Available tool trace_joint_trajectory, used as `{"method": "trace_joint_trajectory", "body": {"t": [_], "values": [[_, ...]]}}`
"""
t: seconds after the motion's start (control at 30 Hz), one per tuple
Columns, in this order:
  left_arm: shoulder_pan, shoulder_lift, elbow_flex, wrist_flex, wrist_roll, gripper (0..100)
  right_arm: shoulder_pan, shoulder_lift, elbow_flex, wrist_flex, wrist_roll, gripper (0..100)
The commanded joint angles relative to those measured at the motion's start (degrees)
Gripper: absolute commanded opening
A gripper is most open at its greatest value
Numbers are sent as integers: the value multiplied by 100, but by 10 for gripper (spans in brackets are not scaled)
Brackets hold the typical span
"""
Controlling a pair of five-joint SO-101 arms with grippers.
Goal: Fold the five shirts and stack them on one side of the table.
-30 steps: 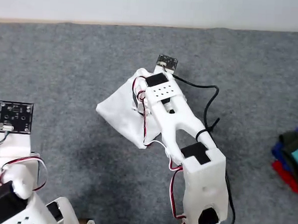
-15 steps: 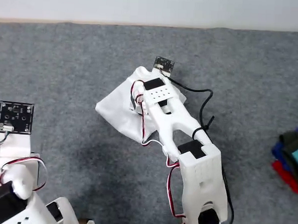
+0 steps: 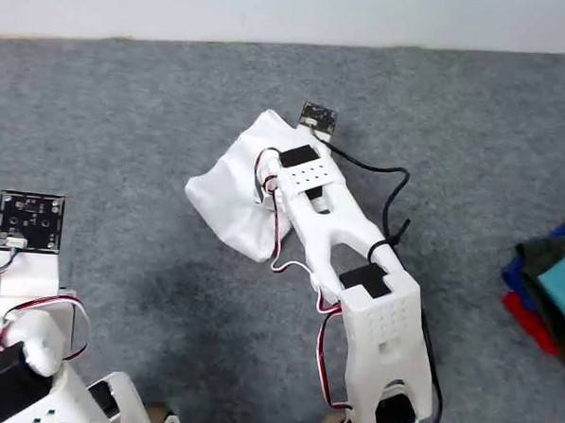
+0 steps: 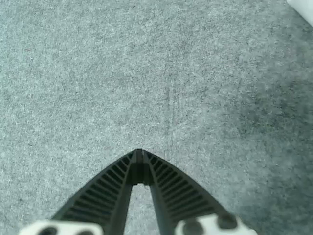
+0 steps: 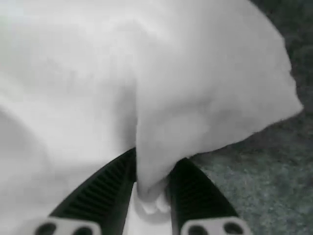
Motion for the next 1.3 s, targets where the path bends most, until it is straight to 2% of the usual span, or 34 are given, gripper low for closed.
{"method": "trace_joint_trajectory", "body": {"t": [0.0,0.3,0.43,0.6,0.87,1.03,1.27], "values": [[-44,-44,-40,-53,-53,3,66,13,-176,-110,79,9],[-44,-44,-40,-53,-53,3,356,-136,-413,207,97,9],[-44,-44,-48,-53,-53,3,400,-505,-615,514,114,9],[-44,-44,-48,-62,-53,3,418,-1024,-738,725,519,9],[-44,-44,-57,-62,-53,3,497,-1666,-738,1103,545,9],[-44,-44,-57,-62,-62,3,875,-1824,-738,1341,580,9],[-44,-44,-57,-62,-62,3,1552,-2141,-738,1640,1011,9]]}}
